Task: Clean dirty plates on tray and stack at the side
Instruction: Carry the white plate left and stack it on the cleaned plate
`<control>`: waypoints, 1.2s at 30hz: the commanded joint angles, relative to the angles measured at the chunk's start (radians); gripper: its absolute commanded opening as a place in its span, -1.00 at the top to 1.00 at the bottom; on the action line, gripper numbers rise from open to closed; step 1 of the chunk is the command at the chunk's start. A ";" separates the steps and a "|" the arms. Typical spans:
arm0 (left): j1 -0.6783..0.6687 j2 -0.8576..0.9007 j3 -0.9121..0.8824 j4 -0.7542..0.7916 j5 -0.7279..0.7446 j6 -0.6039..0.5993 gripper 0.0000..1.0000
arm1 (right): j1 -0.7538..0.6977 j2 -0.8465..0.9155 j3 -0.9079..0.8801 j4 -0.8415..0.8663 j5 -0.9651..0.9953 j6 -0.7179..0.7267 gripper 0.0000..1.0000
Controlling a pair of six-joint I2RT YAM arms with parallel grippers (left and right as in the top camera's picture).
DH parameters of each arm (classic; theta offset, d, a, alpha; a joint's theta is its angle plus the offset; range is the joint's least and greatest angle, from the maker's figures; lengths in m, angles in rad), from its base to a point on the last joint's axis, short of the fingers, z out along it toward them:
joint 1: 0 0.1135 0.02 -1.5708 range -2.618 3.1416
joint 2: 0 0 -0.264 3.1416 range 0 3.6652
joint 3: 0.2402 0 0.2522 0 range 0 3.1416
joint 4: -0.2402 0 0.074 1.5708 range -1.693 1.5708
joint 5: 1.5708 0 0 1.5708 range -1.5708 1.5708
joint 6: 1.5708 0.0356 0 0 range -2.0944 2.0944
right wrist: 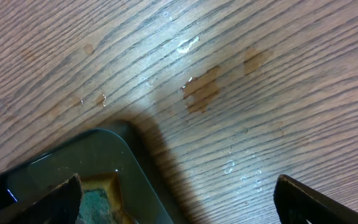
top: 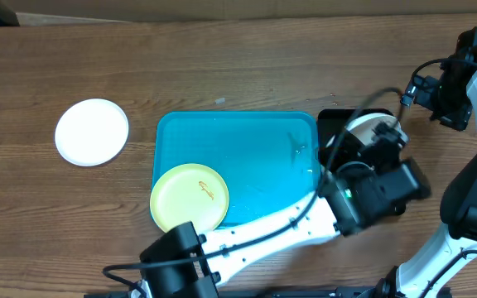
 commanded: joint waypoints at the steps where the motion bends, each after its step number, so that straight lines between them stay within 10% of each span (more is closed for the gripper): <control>1: -0.019 -0.028 0.028 0.023 -0.197 0.069 0.92 | -0.003 -0.019 0.011 0.003 0.006 0.003 -1.00; 16: -0.018 -0.028 0.028 0.039 -0.253 0.000 0.92 | -0.003 -0.019 0.011 0.003 0.006 0.003 -1.00; 25: 0.096 -0.028 0.028 -0.142 0.369 -0.209 0.91 | -0.003 -0.019 0.011 0.003 0.006 0.003 -1.00; 36: 0.565 -0.028 0.028 -0.197 0.993 -0.309 0.92 | -0.003 -0.019 0.011 0.003 0.006 0.003 -1.00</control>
